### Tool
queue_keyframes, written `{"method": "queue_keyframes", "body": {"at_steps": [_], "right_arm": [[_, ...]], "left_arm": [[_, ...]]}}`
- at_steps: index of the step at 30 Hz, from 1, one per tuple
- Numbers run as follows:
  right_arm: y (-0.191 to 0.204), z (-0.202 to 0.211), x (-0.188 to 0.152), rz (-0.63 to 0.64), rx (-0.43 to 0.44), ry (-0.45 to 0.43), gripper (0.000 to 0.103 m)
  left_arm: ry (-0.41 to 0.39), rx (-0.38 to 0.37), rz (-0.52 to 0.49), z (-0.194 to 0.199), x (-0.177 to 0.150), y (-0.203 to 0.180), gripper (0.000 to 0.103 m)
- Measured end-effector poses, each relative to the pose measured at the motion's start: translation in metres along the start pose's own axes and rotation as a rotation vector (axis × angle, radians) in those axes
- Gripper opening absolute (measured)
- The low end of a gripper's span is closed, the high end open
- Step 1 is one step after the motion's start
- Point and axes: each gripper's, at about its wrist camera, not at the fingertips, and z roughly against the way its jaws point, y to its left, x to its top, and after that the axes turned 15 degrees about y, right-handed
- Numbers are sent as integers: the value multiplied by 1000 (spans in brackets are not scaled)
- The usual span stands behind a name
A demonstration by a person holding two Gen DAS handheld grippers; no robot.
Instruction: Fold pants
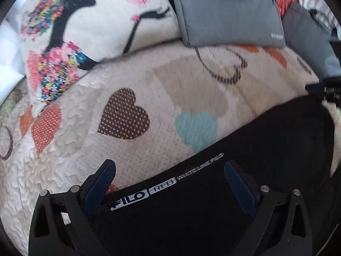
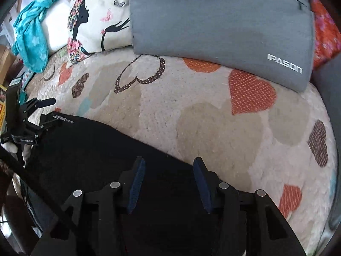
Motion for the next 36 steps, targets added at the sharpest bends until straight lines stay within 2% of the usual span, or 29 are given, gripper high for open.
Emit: {"method": "queue_keyframes", "body": {"at_steps": [4, 7, 9, 11, 12, 13, 14, 15, 16, 24, 27, 29, 30, 31, 33, 36], "right_arm": [[-9, -12, 5, -12, 8, 16, 52], [-11, -22, 2, -4, 6, 37, 54], [-9, -25, -2, 6, -3, 20, 56], [-5, -26, -2, 4, -11, 17, 56], [-3, -25, -3, 6, -21, 16, 49], [0, -24, -5, 5, -15, 19, 27], [-1, -23, -5, 2, 21, 28, 6], [0, -21, -7, -9, 47, 33, 6], [3, -18, -10, -11, 38, 26, 6], [26, 29, -35, -27, 14, -43, 6], [40, 45, -44, -18, -6, -52, 6], [45, 49, -48, -21, -24, -46, 6], [46, 49, -48, -29, -31, -45, 6], [46, 50, -49, -37, -34, -44, 6], [46, 49, -49, -57, -33, -45, 6], [41, 45, -43, -61, -24, -38, 6]], "left_arm": [[52, -35, -32, -18, -2, 4, 102], [60, -80, -25, -25, -2, 9, 103], [73, -94, -26, -28, 1, 11, 103], [82, -96, -35, -25, 3, 10, 96], [71, -106, -46, -21, 2, 8, 73], [46, -147, -63, -12, 0, 7, 32], [40, -170, -55, -7, -1, 7, 24], [26, -131, -38, -2, -2, 7, 0], [20, -94, -28, 1, -2, 8, 0], [-39, -82, 26, 41, -33, 11, 0], [-63, -48, 85, 51, -40, 21, 1], [-58, -83, 119, 52, -40, 30, 18], [-59, -93, 133, 52, -39, 33, 39], [-67, -98, 132, 52, -39, 35, 53], [-76, -104, 99, 52, -37, 32, 55], [-56, -85, -14, 40, -21, 12, 55]]}}
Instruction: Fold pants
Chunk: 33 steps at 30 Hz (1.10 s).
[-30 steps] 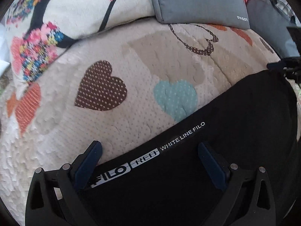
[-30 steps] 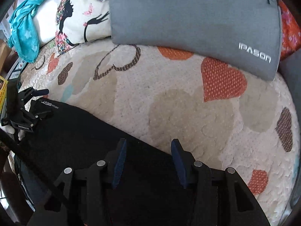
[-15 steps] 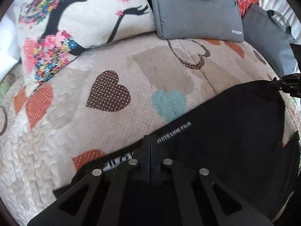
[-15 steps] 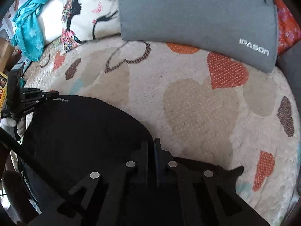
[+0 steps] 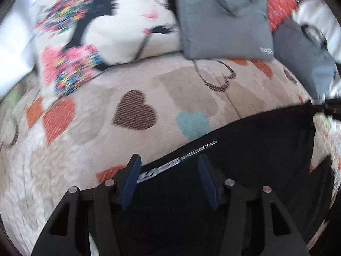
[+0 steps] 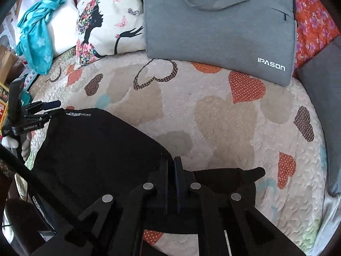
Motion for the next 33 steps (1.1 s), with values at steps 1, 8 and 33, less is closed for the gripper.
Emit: {"method": "queue_keyframes", "body": {"at_steps": [1, 8, 33], "right_arm": [[-3, -2, 2, 2, 3, 1, 6], [-21, -6, 15, -15, 37, -5, 6], [13, 60, -74, 15, 139, -104, 6]], "left_arm": [[17, 10, -49, -10, 7, -9, 56], [62, 74, -222, -53, 37, -31, 70], [-132, -143, -121, 77, -83, -44, 7]]}}
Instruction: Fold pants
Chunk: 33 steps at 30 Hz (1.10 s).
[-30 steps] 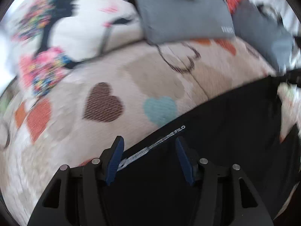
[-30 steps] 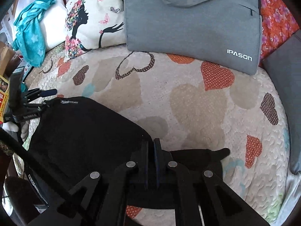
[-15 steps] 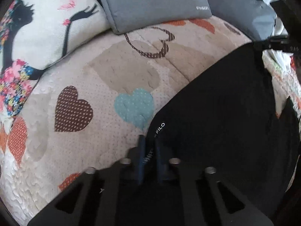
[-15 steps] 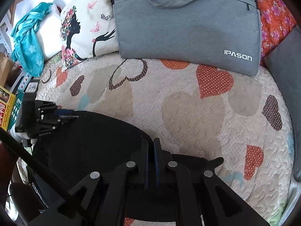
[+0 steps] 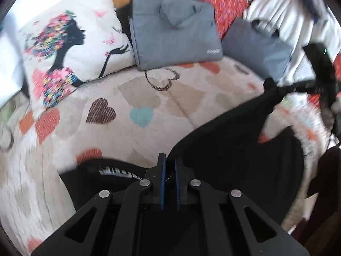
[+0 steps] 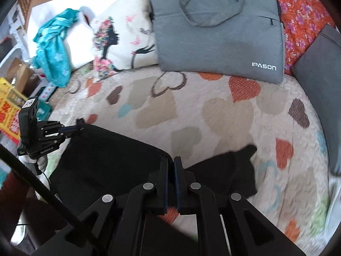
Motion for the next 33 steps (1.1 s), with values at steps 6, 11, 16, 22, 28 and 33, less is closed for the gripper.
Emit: {"method": "queue_keyframes", "body": {"at_steps": [6, 11, 16, 22, 28, 33], "right_arm": [[22, 1, -92, -12, 84, 58, 6], [28, -36, -164, -48, 69, 199, 6], [20, -42, -194, -111, 32, 231, 7], [-16, 16, -191, -233, -43, 55, 38], [-60, 28, -168, -378, -26, -5, 40], [-53, 6, -142, -360, -79, 15, 40]], "left_arm": [[9, -77, 72, 35, -81, -47, 8], [142, -91, 150, 24, -135, -79, 8], [163, -107, 238, 42, -163, -75, 8], [29, -58, 322, 79, -150, -49, 30], [16, 2, 359, 42, -112, -44, 37], [75, 22, 320, 3, -116, -54, 38]]}}
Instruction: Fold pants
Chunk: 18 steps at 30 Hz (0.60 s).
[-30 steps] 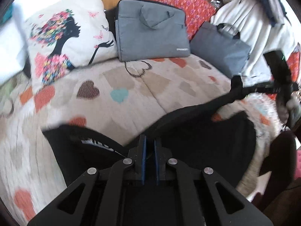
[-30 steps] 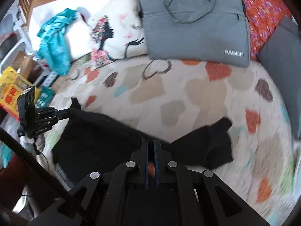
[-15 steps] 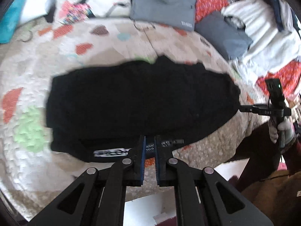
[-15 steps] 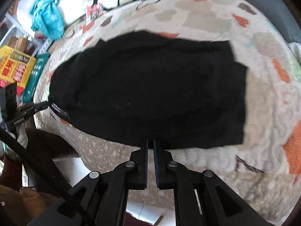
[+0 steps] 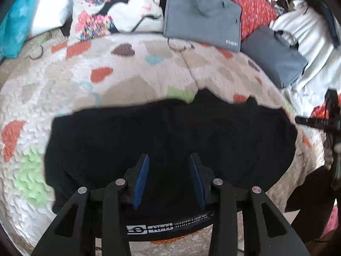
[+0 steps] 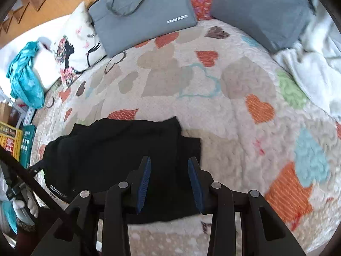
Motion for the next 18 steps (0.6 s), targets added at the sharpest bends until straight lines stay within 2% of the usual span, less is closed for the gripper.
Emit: {"method": "queue_keyframes", "body": {"at_steps": [2, 4, 5, 6, 8, 13, 16, 18], "right_arm": [[11, -16, 5, 21, -68, 26, 42], [17, -33, 6, 41, -139, 70, 40], [20, -38, 5, 49, -134, 89, 21], [20, -38, 3, 50, -115, 93, 13], [23, -23, -4, 46, -66, 69, 11], [5, 19, -35, -7, -7, 23, 10], [-19, 18, -51, -71, -28, 65, 11], [-30, 0, -51, -81, -68, 118, 18]], "left_arm": [[23, 23, 13, -8, -4, 4, 38], [31, 53, 33, -10, -7, 12, 38], [29, 48, 51, -9, -9, 18, 38], [24, 32, 78, -6, -10, 25, 38], [8, 16, 127, -1, -11, 37, 38], [-27, -27, 220, 9, -12, 57, 39], [-27, -31, 234, 9, -11, 59, 39], [-18, -20, 233, 6, -9, 57, 39]]}}
